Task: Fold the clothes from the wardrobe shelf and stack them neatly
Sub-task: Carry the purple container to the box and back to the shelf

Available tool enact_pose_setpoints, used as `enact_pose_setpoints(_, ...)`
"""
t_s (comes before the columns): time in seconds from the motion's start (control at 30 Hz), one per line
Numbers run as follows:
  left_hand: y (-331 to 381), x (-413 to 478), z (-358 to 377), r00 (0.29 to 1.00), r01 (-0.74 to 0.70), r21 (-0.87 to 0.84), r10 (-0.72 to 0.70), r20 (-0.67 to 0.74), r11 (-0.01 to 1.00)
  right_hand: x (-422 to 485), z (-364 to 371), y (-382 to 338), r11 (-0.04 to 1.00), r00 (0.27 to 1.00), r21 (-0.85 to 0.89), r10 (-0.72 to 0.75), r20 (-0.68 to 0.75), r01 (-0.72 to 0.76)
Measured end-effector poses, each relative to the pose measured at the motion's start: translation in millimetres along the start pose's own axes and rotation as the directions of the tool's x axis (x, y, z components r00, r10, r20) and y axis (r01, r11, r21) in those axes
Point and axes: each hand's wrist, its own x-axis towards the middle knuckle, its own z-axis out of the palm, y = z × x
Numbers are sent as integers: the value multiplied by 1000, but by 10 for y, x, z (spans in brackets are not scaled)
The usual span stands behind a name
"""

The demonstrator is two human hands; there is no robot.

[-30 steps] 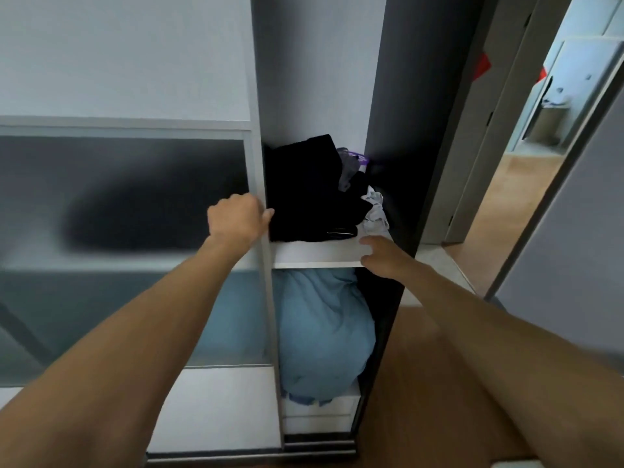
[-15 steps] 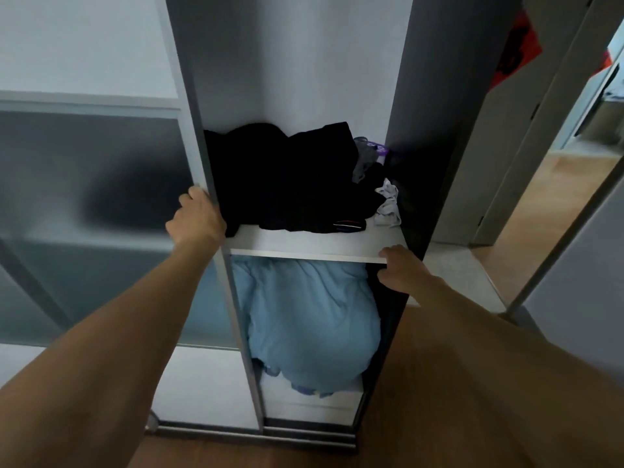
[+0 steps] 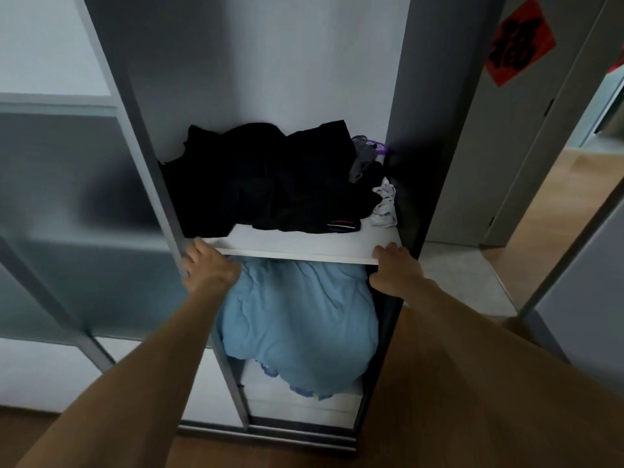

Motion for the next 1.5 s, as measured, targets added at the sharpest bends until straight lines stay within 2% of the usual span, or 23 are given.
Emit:
enact_pose_setpoints(0.1,119,-111,165,978,-188,52,183,100,981,24,-44,32,999,1000,-23,-24,6,24)
enact_pose_setpoints(0.17,294,-99,200,942,-324,35,320,99,945,54,-65,62,999,999,-14,-31,20,31)
enact_pose_setpoints(0.33,899,143,223,795,-604,-20,604,61,797,268,-245,31,999,992,-20,-28,123,31)
enact_pose_setpoints(0.43,1280,404,291,709,-697,-77,702,75,713,468,-375,-88,997,992,72,-22,126,13)
enact_pose_setpoints(0.53,1632,730,397,619,-768,-149,782,75,623,707,-536,-194,978,1000,208,-5,9,3)
enact_pose_setpoints(0.67,2105,1245,545,485,-844,-219,871,79,489,1149,-765,-243,925,988,376,102,-114,-52)
enact_pose_setpoints(0.77,2493,1607,661,368,-900,-220,926,83,377,1529,-898,-230,878,959,457,236,-159,-140)
enact_pose_setpoints(0.9,3039,1988,835,284,-935,-225,959,-8,275,1978,-997,-171,821,907,522,376,-189,-231)
enact_pose_setpoints(1.0,3480,2191,948,276,-936,-248,958,-76,250,2263,-1105,-111,797,884,550,419,-209,-248)
enact_pose_setpoints(1.07,3760,2306,1036,282,-935,-242,958,-57,261,2463,-1185,-77,797,861,540,451,-235,-270)
enact_pose_setpoints(1.13,4027,2432,1148,256,-952,-174,967,-11,251,2696,-1241,-38,788,844,548,475,-249,-281)
enact_pose_setpoints(1.2,4146,2489,1245,240,-967,-68,965,101,247,2822,-1257,-24,793,840,532,483,-249,-297)
enact_pose_setpoints(1.3,4228,2681,1480,291,-954,26,907,304,298,3119,-1280,39,813,836,486,484,-257,-321)
enact_pose_setpoints(1.37,4151,2825,1667,321,-937,12,843,431,350,3305,-1323,82,821,832,468,484,-270,-326)
enact_pose_setpoints(1.5,3927,3093,1962,351,-870,-106,756,553,481,3655,-1392,133,853,847,414,450,-281,-316)
